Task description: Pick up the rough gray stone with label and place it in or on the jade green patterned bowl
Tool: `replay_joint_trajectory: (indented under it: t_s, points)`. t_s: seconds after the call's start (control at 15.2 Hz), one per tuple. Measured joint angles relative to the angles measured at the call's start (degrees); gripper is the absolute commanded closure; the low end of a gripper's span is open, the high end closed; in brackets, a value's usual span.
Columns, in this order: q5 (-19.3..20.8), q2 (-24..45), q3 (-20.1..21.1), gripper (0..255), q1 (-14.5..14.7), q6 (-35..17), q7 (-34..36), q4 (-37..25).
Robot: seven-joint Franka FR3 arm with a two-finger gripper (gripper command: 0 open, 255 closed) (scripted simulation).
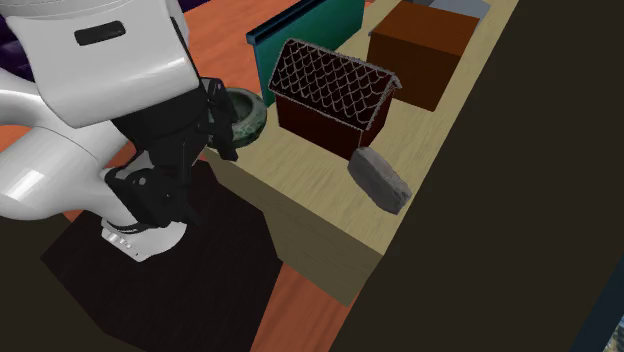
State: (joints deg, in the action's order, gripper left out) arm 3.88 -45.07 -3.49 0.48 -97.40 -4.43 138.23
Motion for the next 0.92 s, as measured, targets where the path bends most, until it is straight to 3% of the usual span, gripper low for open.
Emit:
replay_joint_trajectory:
  t_s: [0.2, 0.92]
  points:
    - [-1.1, 1.0, 1.7, 0, 0.1, -1.3, 3.0, 0.4]
    - [-6.9, 16.5, 14.8, 0, -0.6, -12.3, 28.6, -3.6]
